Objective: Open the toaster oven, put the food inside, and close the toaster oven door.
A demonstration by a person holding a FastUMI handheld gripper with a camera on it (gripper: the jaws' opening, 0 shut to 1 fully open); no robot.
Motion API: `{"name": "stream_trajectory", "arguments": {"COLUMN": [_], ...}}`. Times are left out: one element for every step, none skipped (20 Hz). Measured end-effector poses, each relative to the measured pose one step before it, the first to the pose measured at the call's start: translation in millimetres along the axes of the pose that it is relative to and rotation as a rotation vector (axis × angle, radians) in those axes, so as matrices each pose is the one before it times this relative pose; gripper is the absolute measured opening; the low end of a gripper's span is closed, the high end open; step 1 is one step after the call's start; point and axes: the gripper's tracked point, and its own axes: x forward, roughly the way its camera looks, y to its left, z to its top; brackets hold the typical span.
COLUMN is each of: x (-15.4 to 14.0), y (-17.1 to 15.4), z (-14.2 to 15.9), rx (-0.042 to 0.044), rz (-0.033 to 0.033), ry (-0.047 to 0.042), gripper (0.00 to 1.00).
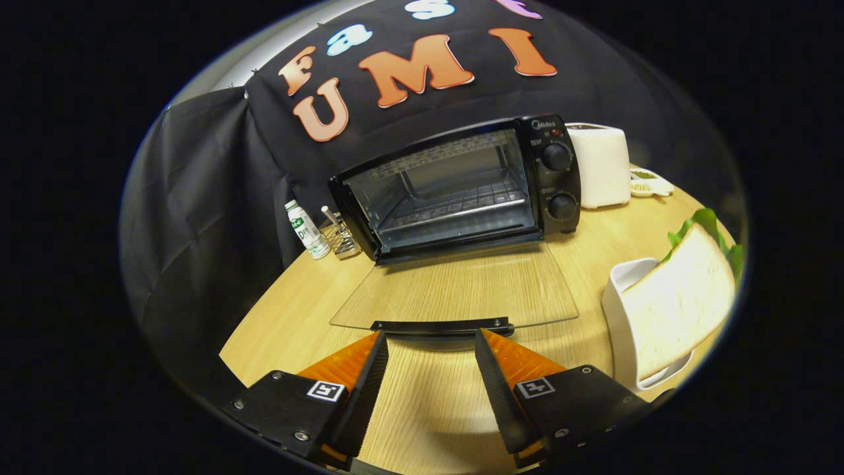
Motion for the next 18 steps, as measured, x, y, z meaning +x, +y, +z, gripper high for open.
{"name": "stream_trajectory", "arguments": {"x": [-5.42, -5.33, -6.49, -6.63, -7.39, -6.55, -6.73, -5.73, -5.93, -5.98, -6.43, -4.83, -5.00, -3.19, -3.93, -1.53, -1.92, -0.44], "y": [-0.51, -0.35, 0.54, -2.38, -6.57, -10.90, -10.51, -11.78, -11.26, -12.34, -13.37, -13.18, -17.40, -17.53, -16.52, -14.74, -11.38, -9.27], "z": [6.83, 6.38, 6.12, 8.43, 9.05, 11.54, 10.08, 9.53, 8.44, 8.02, 8.80, 9.29, 7.39, 6.75, 2.22, 2.82, -0.65, -1.77], "rx": [-0.01861, -0.01384, -0.00724, -0.00170, 0.00040, 0.00248, 0.00426, 0.00897, 0.01035, 0.00838, 0.00327, -0.00240, -0.00353, -0.00026, 0.00393, 0.00968, 0.01417, 0.01550], "rz": [0.00190, 0.01028, 0.01420, 0.00725, -0.00784, -0.02394, -0.02039, -0.02201, -0.02160, -0.02389, -0.02649, -0.02661, -0.03709, -0.03646, -0.03685, -0.02547, -0.01888, -0.00637], "ry": [-0.01568, -0.00522, -0.00372, -0.00836, -0.01143, -0.01714, -0.02005, -0.01676, -0.01167, -0.00872, -0.01288, -0.01837, -0.01456, -0.01023, -0.00104, -0.00221, 0.00820, 0.01157], "gripper": [0.85, 0.89, 0.94, 0.96, 0.98, 0.99, 0.99, 0.99, 0.99, 0.99, 0.99, 0.99, 0.99, 0.99, 0.99, 0.99, 0.98, 0.98]}}
